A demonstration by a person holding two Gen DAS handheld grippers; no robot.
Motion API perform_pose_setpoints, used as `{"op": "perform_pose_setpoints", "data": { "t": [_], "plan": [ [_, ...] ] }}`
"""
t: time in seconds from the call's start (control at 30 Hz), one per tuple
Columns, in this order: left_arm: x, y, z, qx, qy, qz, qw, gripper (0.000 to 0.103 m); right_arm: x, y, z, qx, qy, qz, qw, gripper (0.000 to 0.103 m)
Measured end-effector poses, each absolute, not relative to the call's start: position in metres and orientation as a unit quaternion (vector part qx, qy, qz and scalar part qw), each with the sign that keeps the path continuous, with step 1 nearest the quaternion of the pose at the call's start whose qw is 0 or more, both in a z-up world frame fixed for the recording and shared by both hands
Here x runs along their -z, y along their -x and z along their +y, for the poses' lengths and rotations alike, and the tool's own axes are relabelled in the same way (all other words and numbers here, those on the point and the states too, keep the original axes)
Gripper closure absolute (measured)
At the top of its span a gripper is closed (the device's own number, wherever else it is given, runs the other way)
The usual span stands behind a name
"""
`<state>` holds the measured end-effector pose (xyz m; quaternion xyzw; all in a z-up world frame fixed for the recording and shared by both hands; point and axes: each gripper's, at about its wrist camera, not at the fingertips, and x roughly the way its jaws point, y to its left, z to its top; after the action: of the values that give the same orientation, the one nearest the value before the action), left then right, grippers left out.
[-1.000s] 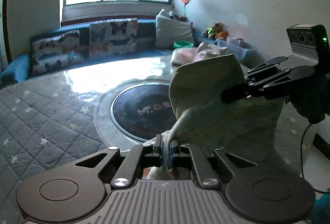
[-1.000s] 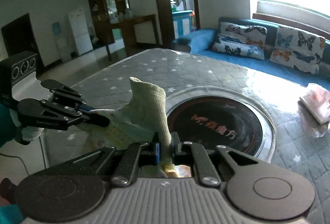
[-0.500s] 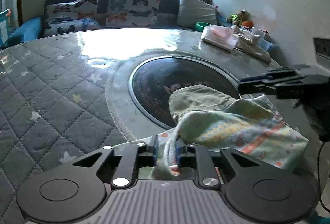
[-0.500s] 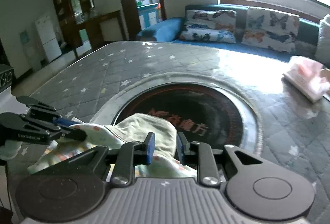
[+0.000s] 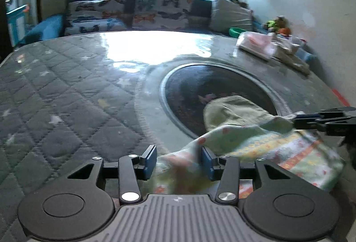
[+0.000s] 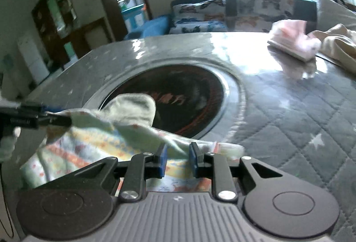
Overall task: Fold clothes
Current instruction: 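Lower the folded hem onto the garment and open both grippers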
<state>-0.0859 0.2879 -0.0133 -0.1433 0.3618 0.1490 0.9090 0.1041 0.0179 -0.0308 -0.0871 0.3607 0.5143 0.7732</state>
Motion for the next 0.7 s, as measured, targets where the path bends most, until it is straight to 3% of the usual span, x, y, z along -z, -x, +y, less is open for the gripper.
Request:
{"op": "perform_pose_setpoints", "data": {
  "t": [0.23, 0.5, 0.7],
  "plan": [
    [0.003, 0.094, 0.293, -0.186, 0.150, 0.346, 0.907, 0.056, 0.015, -0.089, 0.025, -0.519, 0.104, 0.326, 0.783, 0.081],
    [-0.013, 0.082, 0.259, -0.124, 0.169, 0.310, 0.927, 0.064, 0.025, -0.076, 0.076, -0.546, 0.124, 0.345, 0.753, 0.081],
    [0.003, 0.047, 0.248, -0.090, 0.188, 0.330, 0.921, 0.067, 0.035, -0.085, 0.088, -0.530, 0.129, 0.359, 0.757, 0.079]
  ]
}}
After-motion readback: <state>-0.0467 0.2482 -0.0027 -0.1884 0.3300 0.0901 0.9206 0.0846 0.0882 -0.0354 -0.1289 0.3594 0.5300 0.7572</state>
